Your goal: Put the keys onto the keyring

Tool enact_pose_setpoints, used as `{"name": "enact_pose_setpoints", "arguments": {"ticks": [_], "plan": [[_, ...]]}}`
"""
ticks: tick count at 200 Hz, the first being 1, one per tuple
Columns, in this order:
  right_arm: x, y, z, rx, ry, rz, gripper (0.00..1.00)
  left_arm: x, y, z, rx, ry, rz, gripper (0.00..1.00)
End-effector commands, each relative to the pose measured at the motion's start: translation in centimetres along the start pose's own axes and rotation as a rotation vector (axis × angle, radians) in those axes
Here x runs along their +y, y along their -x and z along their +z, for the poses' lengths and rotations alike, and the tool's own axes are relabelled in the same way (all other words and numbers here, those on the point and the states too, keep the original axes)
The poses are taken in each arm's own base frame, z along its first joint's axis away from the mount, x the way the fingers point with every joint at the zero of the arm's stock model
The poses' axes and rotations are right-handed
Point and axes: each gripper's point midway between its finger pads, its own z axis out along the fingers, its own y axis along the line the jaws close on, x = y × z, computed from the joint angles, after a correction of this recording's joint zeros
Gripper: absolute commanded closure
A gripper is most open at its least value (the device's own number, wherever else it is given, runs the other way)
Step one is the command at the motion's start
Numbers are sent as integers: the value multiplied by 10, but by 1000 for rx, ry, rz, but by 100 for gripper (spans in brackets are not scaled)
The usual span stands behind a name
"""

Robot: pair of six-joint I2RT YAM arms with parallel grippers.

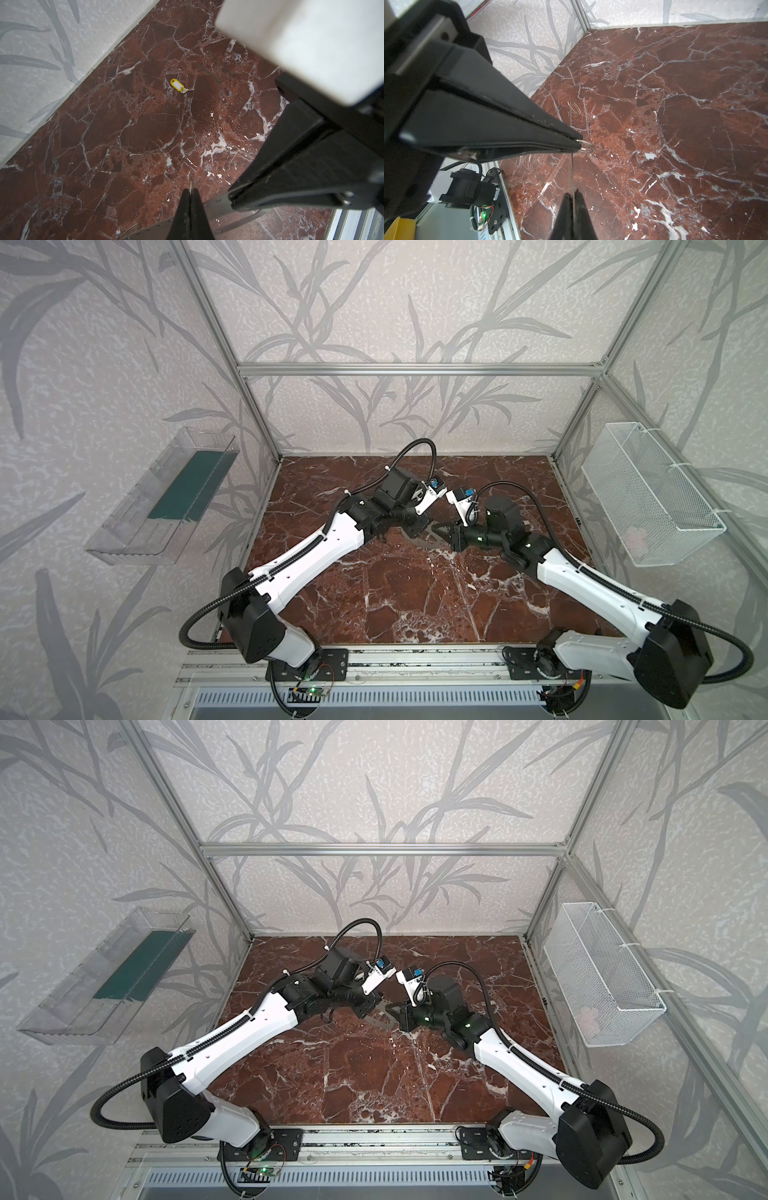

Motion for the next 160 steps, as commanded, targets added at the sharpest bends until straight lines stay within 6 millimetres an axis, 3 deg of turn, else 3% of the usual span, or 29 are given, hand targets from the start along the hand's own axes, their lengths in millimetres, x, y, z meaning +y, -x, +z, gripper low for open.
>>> {"name": "enact_pose_setpoints", "arguments": {"ticks": [1, 77, 160], "plan": [[-22, 9, 2, -38, -111, -18, 100, -1, 1, -19, -21, -1, -5, 100], [-44, 10, -7, -61, -246, -41, 100, -1, -3, -18, -7, -1, -2, 100], [-1, 14, -4, -68, -69, -168, 100, 1, 4, -16, -34, 5, -13, 100]]}}
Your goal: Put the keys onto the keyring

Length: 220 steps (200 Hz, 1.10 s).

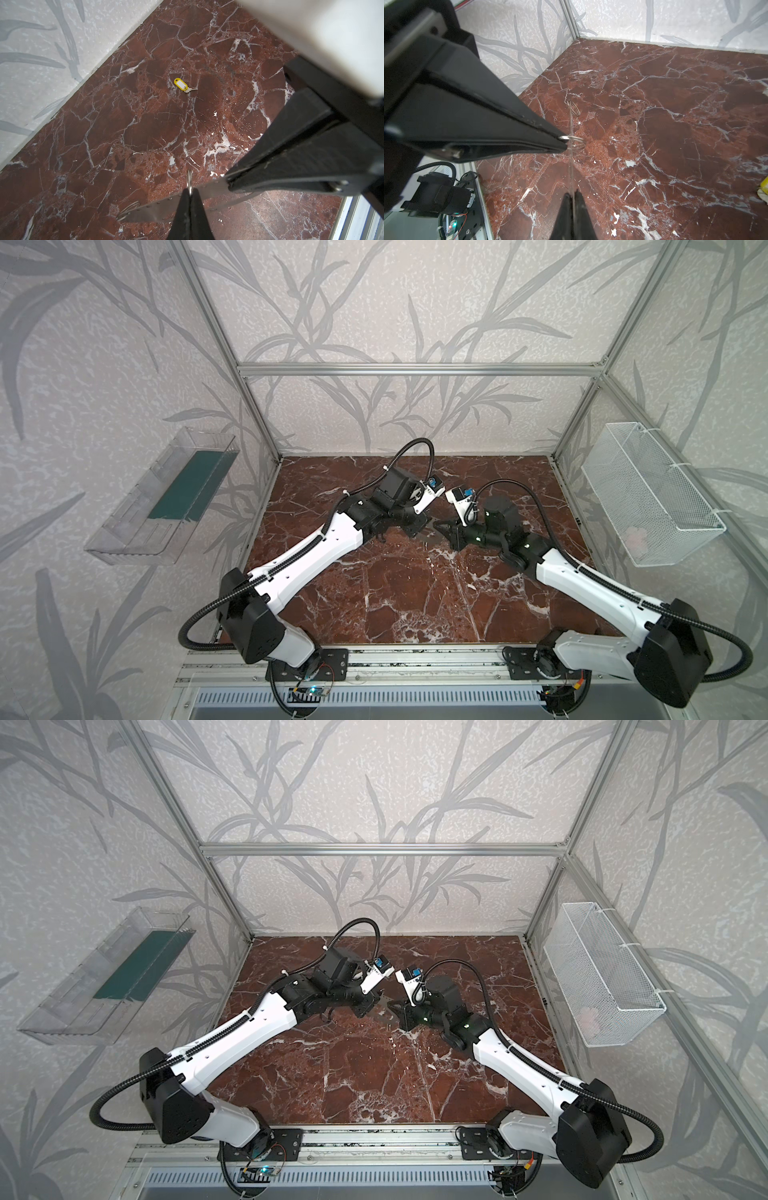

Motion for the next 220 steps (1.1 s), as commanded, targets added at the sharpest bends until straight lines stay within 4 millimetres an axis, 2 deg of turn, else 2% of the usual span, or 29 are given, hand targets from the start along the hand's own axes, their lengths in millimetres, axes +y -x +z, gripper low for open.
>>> {"name": "enact_pose_setpoints", "arguments": {"ticks": [1, 36, 91, 129, 160, 220], "plan": [[6, 10, -5, -38, 1, -65, 100, 0, 5, -17, -33, 3, -12, 100], [25, 11, -3, -36, 61, -115, 100, 1, 10, -18, -54, 9, -19, 100], [37, 18, -5, -69, 122, -103, 100, 2, 10, -16, -67, 17, -27, 100], [12, 15, 0, -65, -8, -81, 100, 2, 12, -19, -77, 19, -26, 100], [2, 17, 3, -75, -53, -68, 100, 2, 10, -22, -76, 19, -23, 100], [-23, 28, -9, -132, -143, -23, 100, 5, 5, -21, -52, 36, -17, 100]]}}
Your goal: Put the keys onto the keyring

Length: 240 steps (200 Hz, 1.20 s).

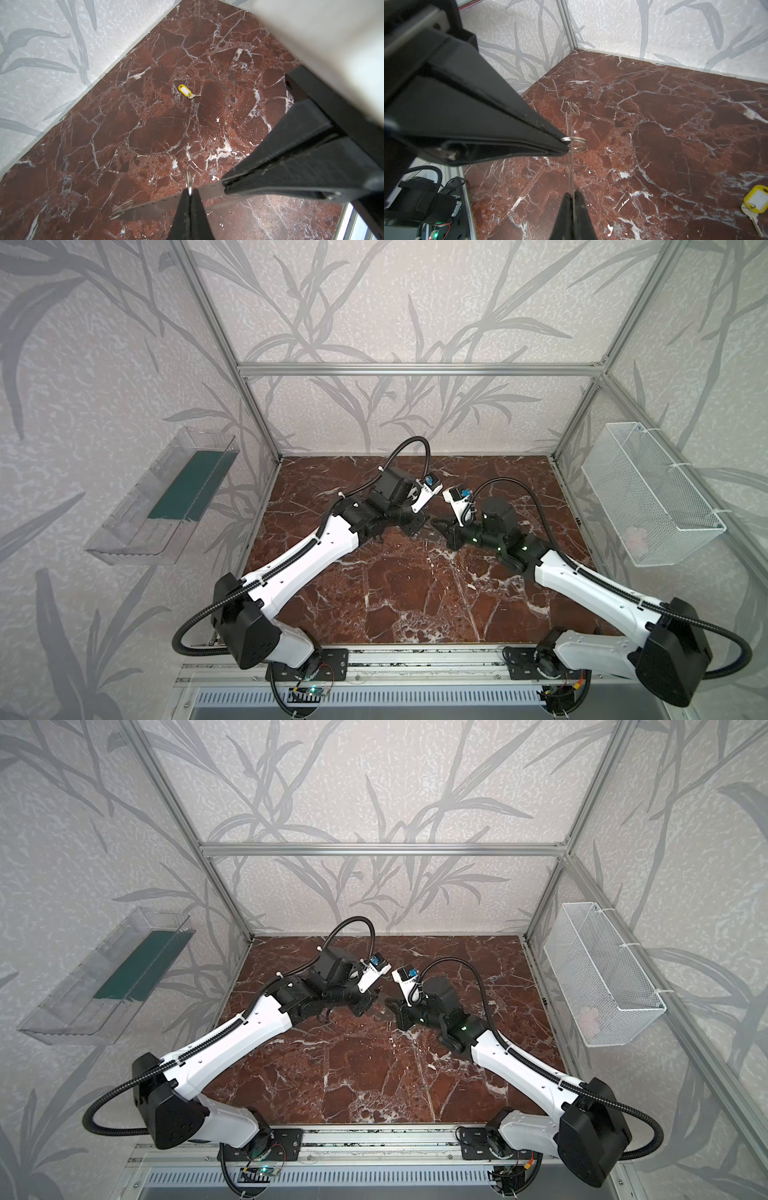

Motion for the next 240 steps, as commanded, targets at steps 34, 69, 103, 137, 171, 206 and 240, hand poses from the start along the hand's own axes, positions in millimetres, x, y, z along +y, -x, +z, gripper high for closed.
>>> {"name": "enact_pose_setpoints", "arguments": {"ticks": [34, 69, 103, 137, 171, 206, 240], "plan": [[-8, 19, -8, -23, -13, -17, 100, 4, -2, -12, 1, 31, 28, 100], [13, 17, -7, 42, 105, -7, 100, 11, 4, -12, -36, 72, 54, 100], [20, 19, -10, 64, 135, 24, 100, 14, 13, -15, -100, 100, 75, 100], [13, 22, -12, 83, 88, 48, 100, 14, 13, -18, -129, 115, 117, 100], [3, 24, -10, 82, 62, 84, 100, 14, 12, -25, -148, 130, 152, 100], [-7, 27, -7, 66, 36, 100, 100, 9, 9, -28, -140, 107, 172, 100], [-4, 29, -2, 56, 62, 93, 100, 1, 10, -30, -150, 58, 170, 100]]}}
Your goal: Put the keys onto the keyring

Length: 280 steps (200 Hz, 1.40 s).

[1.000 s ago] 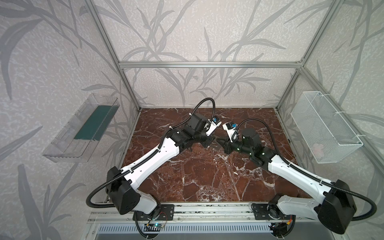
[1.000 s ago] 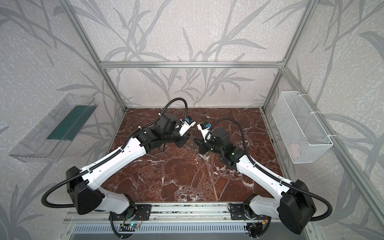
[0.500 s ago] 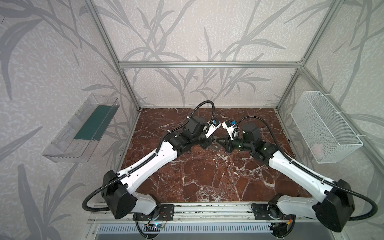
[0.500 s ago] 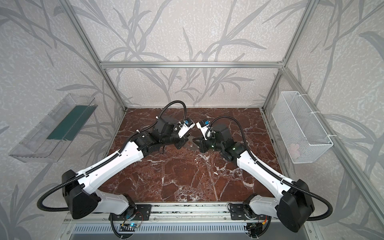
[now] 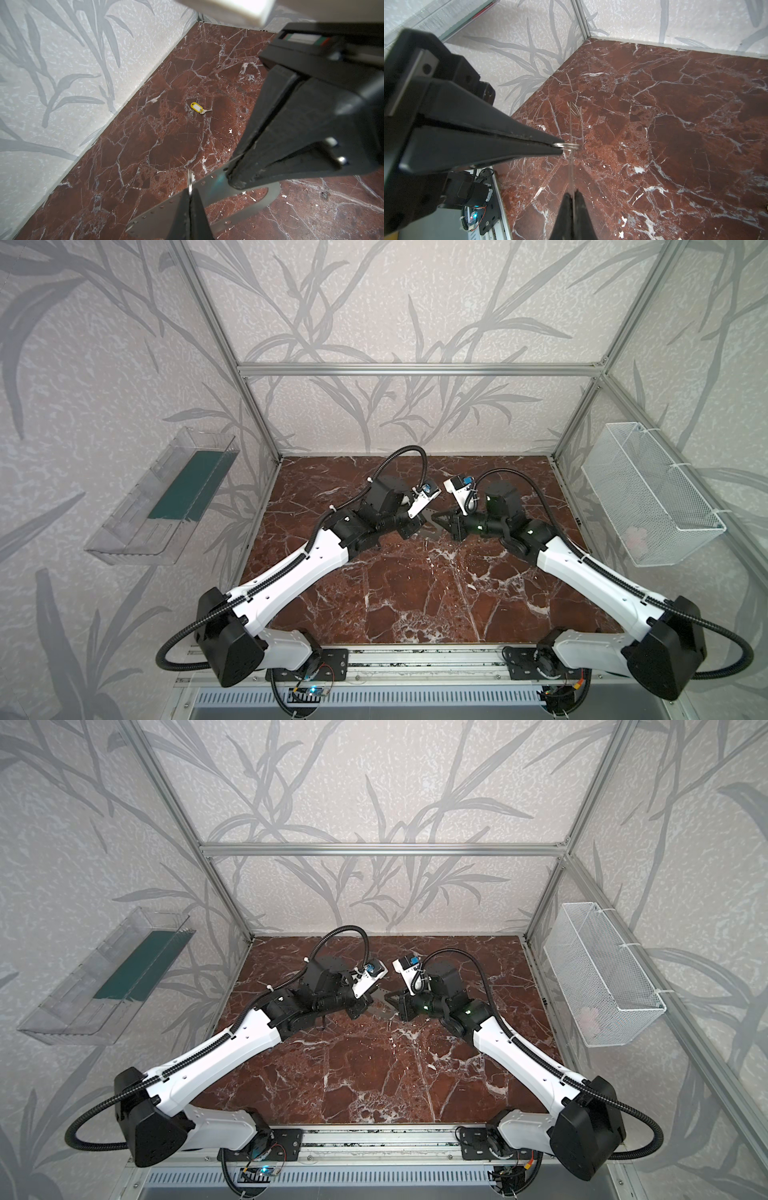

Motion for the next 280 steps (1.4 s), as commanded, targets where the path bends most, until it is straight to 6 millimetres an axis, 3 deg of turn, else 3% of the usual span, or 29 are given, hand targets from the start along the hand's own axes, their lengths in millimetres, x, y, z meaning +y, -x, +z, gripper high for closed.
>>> {"name": "enact_pose_setpoints", "arguments": {"ticks": [1, 76, 182, 280], "plan": [[-11, 13, 1, -36, -34, 18, 100, -4, 7, -14, -32, -25, 22, 100], [23, 14, 6, -28, 118, 3, 100, -2, 16, -10, -67, -22, -18, 100], [-9, 19, 12, -115, -34, -76, 100, -7, 17, -17, 25, -74, -201, 100], [-10, 14, -1, -78, -99, -292, 100, -7, 19, -16, 107, -106, -240, 100]]}}
